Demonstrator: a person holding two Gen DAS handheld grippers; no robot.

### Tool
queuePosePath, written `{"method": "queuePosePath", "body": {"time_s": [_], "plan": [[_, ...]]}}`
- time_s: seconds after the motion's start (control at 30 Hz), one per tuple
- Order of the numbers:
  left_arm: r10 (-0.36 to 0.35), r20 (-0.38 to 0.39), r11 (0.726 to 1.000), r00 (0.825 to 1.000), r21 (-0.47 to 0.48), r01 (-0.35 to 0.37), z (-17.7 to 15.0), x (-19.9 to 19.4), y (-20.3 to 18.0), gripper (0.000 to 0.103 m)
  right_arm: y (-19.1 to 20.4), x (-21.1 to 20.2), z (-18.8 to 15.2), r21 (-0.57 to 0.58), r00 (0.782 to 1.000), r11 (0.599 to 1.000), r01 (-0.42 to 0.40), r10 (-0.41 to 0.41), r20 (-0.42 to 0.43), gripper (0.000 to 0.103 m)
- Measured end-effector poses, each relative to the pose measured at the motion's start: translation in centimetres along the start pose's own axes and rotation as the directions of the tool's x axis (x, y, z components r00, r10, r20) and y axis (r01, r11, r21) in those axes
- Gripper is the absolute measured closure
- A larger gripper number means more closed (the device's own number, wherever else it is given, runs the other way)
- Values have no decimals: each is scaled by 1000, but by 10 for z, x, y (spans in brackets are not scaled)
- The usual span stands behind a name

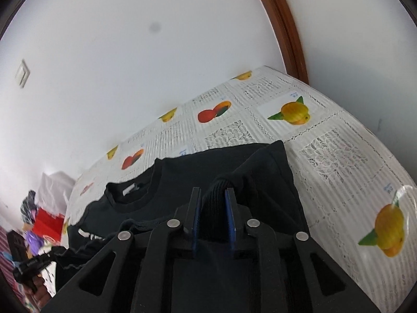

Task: Fold small clothes

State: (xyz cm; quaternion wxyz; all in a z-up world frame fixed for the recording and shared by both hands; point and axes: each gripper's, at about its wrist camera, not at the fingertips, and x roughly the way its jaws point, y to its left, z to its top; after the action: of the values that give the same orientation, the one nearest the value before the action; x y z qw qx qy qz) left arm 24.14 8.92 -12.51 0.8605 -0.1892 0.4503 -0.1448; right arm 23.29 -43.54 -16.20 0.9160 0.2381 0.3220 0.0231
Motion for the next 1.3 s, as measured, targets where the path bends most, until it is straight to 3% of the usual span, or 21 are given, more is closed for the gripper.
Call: {"method": "queuePosePath", "body": {"time_s": [0.03,0.13,0.2,0.27,0.33,0.43,0.57,0.7,0.8,0.87,0.9,0.93,0.97,1.0,1.1,1.17,1.3], "plan": [[3,-2,1000,1000,15,-3,-1,-1,-1,92,3,-4,1,-29,1000,1000,3,-3,15,80],[-17,23,999,1000,51,16,-5,-9,0,85,16,-11,0,-150,998,988,43,-37,43,62],[-25,65,999,998,41,22,-4,-14,2,72,23,-11,-4,-224,997,972,69,-59,50,59],[-31,88,999,996,33,28,-2,-19,5,39,27,-7,-7,-277,996,957,86,-77,43,59],[-43,110,998,993,46,38,-2,-23,5,36,26,-6,-8,-286,996,954,87,-79,39,59],[0,104,996,995,92,-9,-4,-23,2,36,26,-3,-9,-303,997,950,80,-77,24,58],[72,90,987,993,140,-84,-4,-10,1,36,29,18,-11,-363,989,922,134,-145,-2,52],[150,100,960,984,222,-169,5,7,-6,37,26,41,-6,-372,984,917,147,-175,-42,52],[162,84,944,983,276,-179,14,23,-11,40,26,51,1,-382,985,915,132,-165,-57,49],[145,62,945,987,287,-157,18,31,-14,67,27,59,5,-387,985,915,113,-153,-75,49],[143,54,946,988,287,-153,22,35,-15,73,27,62,6,-387,985,916,106,-151,-86,51],[146,60,945,987,287,-158,22,36,-16,87,28,66,7,-392,984,914,108,-154,-87,55],[145,74,944,987,289,-160,24,37,-17,95,30,68,8,-413,982,902,126,-172,-76,70],[141,84,944,987,290,-159,25,37,-18,95,33,70,8,-434,983,894,115,-165,-78,94],[117,127,956,985,255,-147,28,32,-13,96,32,61,14,-436,991,894,105,-130,-27,96],[147,116,958,982,232,-171,29,37,-7,96,22,56,21,-369,996,926,76,-89,-17,96],[200,75,954,977,213,-211,26,52,-1,96,19,59,22,-356,989,925,132,-147,-17,95]]}}
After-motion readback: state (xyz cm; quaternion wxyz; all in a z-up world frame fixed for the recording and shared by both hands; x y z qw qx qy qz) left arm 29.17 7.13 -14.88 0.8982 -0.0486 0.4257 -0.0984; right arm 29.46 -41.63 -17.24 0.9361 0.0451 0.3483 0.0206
